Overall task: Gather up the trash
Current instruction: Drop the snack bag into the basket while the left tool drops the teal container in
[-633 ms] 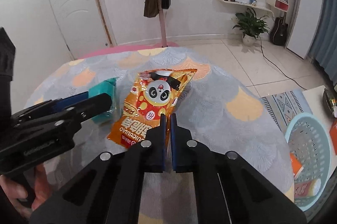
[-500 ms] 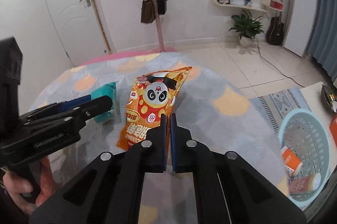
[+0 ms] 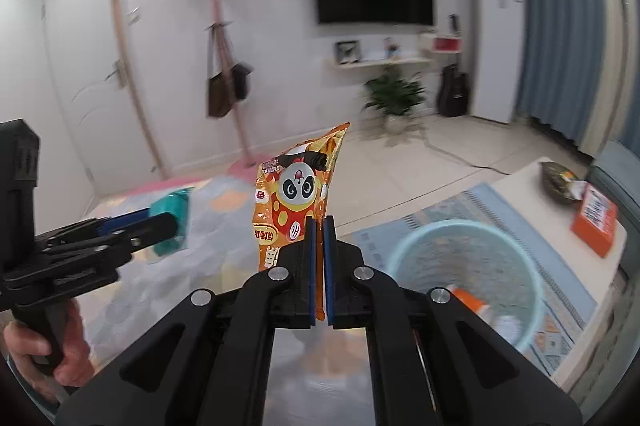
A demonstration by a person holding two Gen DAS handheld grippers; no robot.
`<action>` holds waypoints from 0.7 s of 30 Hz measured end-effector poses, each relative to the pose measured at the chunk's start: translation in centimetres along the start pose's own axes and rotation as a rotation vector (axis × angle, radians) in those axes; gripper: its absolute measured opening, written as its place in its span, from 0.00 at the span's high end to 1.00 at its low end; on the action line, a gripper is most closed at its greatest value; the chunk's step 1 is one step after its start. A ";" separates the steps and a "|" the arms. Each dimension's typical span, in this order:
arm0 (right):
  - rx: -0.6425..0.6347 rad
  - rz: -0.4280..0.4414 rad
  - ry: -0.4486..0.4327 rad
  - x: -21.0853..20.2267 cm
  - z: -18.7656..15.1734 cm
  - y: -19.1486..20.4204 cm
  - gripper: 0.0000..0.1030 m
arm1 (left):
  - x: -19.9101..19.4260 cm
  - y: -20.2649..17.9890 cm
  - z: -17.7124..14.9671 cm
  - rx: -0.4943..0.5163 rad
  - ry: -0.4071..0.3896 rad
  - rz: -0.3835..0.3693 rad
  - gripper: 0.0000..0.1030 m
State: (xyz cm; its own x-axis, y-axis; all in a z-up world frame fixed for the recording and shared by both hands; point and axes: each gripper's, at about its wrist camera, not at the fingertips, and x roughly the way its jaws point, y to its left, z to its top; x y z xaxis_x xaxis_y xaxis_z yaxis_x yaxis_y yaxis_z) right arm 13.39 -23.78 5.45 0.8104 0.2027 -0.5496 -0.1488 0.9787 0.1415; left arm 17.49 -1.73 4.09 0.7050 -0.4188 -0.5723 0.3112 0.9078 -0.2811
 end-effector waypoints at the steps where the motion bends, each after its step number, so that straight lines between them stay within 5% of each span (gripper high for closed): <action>1: 0.014 -0.019 -0.011 -0.5 0.1 -1.1 0.98 | 0.0 -1.0 0.3 0.018 -0.004 -0.012 0.54; 11: 0.178 -0.219 -0.022 -1.8 0.0 -11.9 0.98 | 4.7 -11.8 2.1 0.166 0.020 -0.099 0.54; 21: 0.325 -0.356 0.178 4.3 -3.4 -18.7 0.98 | 13.9 -15.4 1.1 0.202 0.174 -0.092 0.53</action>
State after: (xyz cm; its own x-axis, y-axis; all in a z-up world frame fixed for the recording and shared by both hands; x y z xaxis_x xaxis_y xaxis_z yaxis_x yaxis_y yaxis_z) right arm 17.74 -41.11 -2.31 0.6657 -0.1115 -0.7379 0.3258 0.9330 0.1530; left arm 23.20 -21.47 1.31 0.5533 -0.4810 -0.6801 0.5017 0.8442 -0.1890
